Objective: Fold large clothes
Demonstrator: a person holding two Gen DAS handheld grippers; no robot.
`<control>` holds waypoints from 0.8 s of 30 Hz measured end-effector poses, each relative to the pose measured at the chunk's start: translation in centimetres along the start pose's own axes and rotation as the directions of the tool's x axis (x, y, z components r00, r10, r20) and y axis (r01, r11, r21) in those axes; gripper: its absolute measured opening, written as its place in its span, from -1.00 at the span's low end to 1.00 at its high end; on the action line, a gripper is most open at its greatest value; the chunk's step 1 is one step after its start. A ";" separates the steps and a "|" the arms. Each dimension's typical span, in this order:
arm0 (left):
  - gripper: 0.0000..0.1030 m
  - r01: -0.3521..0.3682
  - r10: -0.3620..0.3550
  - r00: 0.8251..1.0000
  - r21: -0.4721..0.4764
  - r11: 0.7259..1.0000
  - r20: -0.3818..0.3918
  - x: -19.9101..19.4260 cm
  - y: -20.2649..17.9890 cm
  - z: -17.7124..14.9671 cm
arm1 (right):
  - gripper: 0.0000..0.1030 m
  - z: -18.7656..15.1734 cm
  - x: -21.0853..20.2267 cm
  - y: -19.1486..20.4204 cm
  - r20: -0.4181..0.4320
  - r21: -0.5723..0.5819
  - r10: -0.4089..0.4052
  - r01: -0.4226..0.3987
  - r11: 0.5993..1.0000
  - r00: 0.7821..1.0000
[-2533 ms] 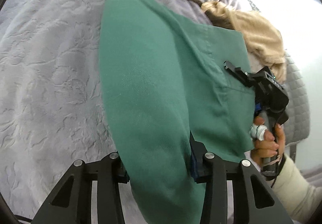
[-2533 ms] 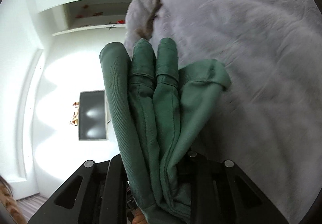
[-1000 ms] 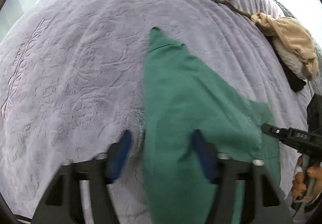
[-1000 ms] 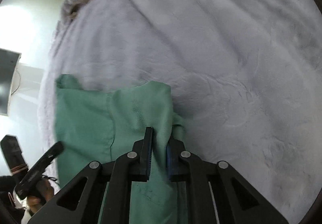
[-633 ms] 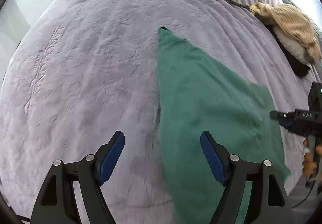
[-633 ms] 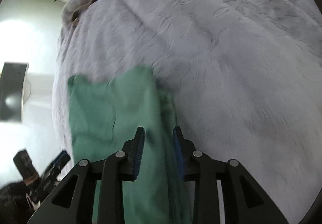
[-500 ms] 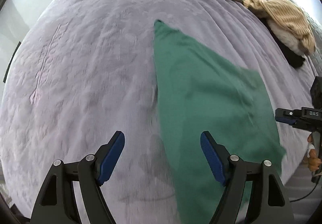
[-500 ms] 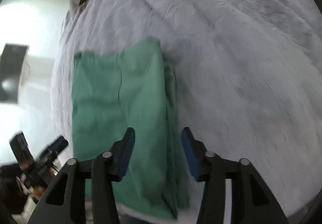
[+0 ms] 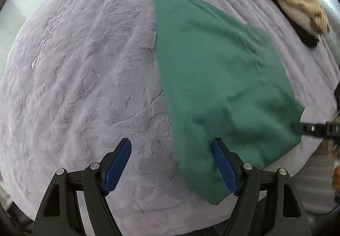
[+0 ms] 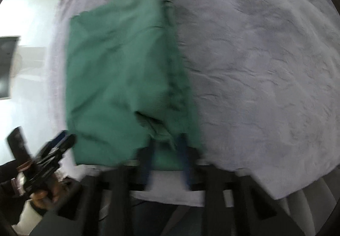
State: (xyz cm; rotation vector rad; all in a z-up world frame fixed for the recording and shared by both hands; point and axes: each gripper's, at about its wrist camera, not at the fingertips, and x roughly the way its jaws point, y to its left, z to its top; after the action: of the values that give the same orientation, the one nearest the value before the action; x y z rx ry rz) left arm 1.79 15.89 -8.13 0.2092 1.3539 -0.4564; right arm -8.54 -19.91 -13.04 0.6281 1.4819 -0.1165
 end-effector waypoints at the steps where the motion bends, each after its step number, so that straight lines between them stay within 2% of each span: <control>1: 0.54 -0.016 0.016 1.000 0.024 1.000 0.001 0.1 -0.2 -0.2 | -0.78 -0.1 0.2 -0.6 0.001 0.014 -0.013 0.013 1.000 1.000; 3: 0.62 -0.034 0.034 0.999 0.056 0.998 0.004 0.3 -0.6 -0.7 | -0.79 -0.3 1.0 -2.0 -0.010 0.071 0.006 -0.005 0.997 1.000; 6: 0.62 -0.036 0.035 0.999 0.060 0.998 0.004 0.4 -0.8 -1.1 | -0.80 -0.3 2.1 -3.1 -0.014 0.114 0.019 -0.017 0.993 1.000; 10: 0.79 -0.047 0.047 0.999 0.027 0.999 0.003 0.9 -0.3 -1.6 | -0.81 -0.3 2.2 -2.7 -0.030 0.077 -0.017 0.019 0.997 0.999; 14: 0.79 -0.042 0.042 0.999 -0.015 0.999 -0.008 1.0 0.2 -1.4 | -0.80 -0.6 -0.3 -2.0 -0.005 0.049 -0.018 0.018 0.999 1.000; 16: 0.79 -0.053 0.053 0.999 -0.016 0.998 -0.009 0.8 0.0 -1.5 | -0.80 -1.0 -2.2 -1.5 0.043 0.028 0.009 -0.010 1.000 0.999; 17: 0.79 -0.057 0.056 0.998 -0.015 0.998 -0.010 0.8 0.0 -1.5 | -0.80 -1.2 -3.3 -1.1 0.074 0.014 0.051 -0.052 0.999 0.996; 20: 0.79 -0.069 0.069 0.998 -0.017 0.997 -0.014 0.8 -0.1 -1.4 | -0.80 -0.9 -4.1 0.2 0.088 -0.036 0.106 -0.103 0.994 0.990; 21: 0.79 -0.074 0.073 0.997 -0.017 0.997 -0.015 0.8 -0.2 -1.4 | -0.80 -0.6 -3.6 1.3 0.077 -0.055 0.099 -0.095 0.994 0.992; 24: 0.79 -0.086 0.085 0.996 -0.024 0.996 -0.018 0.7 -0.4 -1.1 | -0.80 0.5 -2.1 1.2 0.041 -0.066 0.041 -0.038 0.997 0.998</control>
State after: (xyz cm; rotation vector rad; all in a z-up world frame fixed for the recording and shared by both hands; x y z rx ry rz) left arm 0.74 15.88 -9.01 0.2498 1.3615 -0.3666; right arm -7.78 -19.75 -10.72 0.5988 1.4265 -0.0505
